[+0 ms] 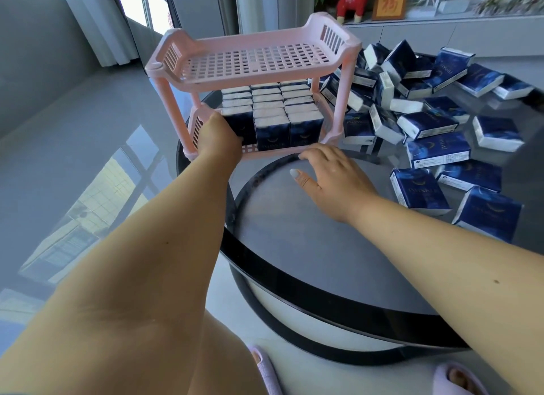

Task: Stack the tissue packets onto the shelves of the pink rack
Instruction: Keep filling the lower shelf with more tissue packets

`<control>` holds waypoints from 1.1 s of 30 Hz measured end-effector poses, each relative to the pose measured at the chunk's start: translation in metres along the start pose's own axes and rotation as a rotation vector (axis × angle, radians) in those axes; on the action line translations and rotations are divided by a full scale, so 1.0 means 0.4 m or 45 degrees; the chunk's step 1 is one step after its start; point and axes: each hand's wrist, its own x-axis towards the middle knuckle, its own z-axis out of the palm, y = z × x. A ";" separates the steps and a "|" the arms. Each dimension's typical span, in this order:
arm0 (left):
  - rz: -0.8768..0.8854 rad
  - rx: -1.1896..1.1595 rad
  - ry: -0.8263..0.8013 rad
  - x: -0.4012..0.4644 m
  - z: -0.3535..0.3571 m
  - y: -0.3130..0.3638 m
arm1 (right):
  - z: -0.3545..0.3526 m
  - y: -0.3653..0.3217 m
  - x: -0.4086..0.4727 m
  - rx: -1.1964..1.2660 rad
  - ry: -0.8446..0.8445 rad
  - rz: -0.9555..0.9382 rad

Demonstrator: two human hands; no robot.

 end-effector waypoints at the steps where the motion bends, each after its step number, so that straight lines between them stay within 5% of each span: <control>1: 0.047 -0.003 0.078 0.002 0.004 -0.009 | 0.001 0.001 0.000 0.002 0.003 -0.001; 4: -0.133 -0.880 0.188 -0.007 -0.022 0.010 | 0.004 0.001 0.000 0.009 0.011 -0.007; 9: -0.121 -0.690 0.190 0.000 -0.017 -0.004 | 0.004 0.004 0.002 0.015 0.025 -0.008; 25: -0.122 -0.937 0.452 -0.196 -0.041 0.006 | -0.015 -0.005 -0.008 0.105 -0.025 0.013; 33: 0.031 -0.885 0.348 -0.277 -0.035 0.079 | -0.113 0.014 -0.077 0.229 0.245 -0.007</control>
